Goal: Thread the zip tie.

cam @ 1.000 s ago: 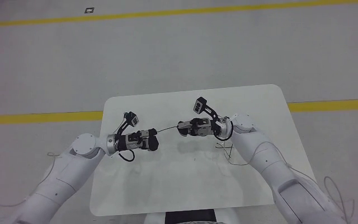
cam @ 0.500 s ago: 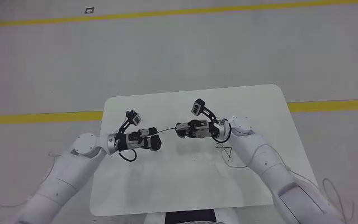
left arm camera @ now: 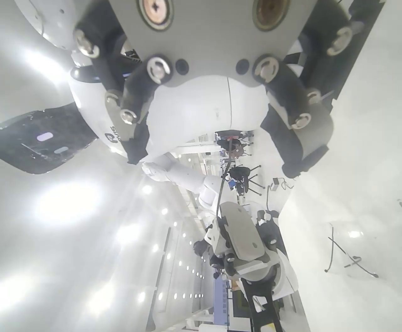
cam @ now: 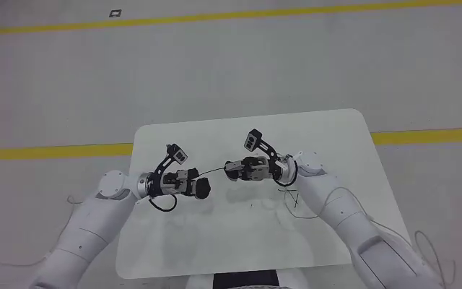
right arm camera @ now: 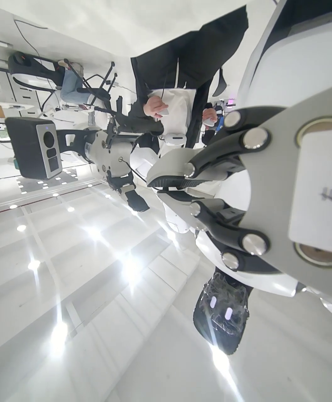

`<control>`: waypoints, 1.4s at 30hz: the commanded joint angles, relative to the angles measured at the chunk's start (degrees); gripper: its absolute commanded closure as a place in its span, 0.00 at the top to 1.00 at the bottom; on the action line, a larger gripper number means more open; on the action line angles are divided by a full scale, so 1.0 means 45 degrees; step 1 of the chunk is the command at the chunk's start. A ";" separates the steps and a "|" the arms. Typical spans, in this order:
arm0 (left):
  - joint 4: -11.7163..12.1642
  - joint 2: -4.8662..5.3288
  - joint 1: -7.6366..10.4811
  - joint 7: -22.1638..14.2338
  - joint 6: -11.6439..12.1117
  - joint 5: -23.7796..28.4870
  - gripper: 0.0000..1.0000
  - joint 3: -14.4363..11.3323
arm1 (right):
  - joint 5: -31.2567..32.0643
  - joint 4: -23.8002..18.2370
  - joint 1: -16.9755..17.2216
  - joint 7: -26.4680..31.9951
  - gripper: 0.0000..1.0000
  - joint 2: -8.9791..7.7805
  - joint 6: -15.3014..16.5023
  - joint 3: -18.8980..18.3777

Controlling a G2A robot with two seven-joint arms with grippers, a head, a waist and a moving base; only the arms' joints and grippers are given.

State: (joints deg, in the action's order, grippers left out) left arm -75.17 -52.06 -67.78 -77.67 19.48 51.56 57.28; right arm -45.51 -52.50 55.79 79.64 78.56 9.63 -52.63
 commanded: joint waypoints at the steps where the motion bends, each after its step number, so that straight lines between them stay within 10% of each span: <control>1: -0.0004 0.0002 -0.0002 0.0007 0.0000 -0.0003 1.00 -0.0002 | 0.0001 0.0002 0.0000 0.0000 0.00 0.0001 0.0002 -0.0003; 27: -0.0875 -0.0034 -0.0355 0.1025 -0.0538 -0.0699 1.00 0.0004 | 0.1246 -0.2040 0.0984 -0.1441 0.00 -0.0299 -0.0588 -0.0300; 34: -0.0827 -0.0044 -0.0397 0.0987 -0.0579 -0.0722 0.55 0.0080 | 0.1730 -0.2374 0.1080 -0.1636 0.00 -0.0401 -0.0634 -0.0398; 42: -0.0805 -0.0061 -0.0415 0.0964 -0.0591 -0.0780 0.39 0.0146 | 0.2000 -0.2591 0.1127 -0.1601 0.00 -0.0489 -0.0631 -0.0481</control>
State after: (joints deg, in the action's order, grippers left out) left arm -78.83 -52.32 -69.65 -73.30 16.85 48.08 57.92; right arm -36.64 -64.09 60.86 72.43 76.39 6.76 -54.76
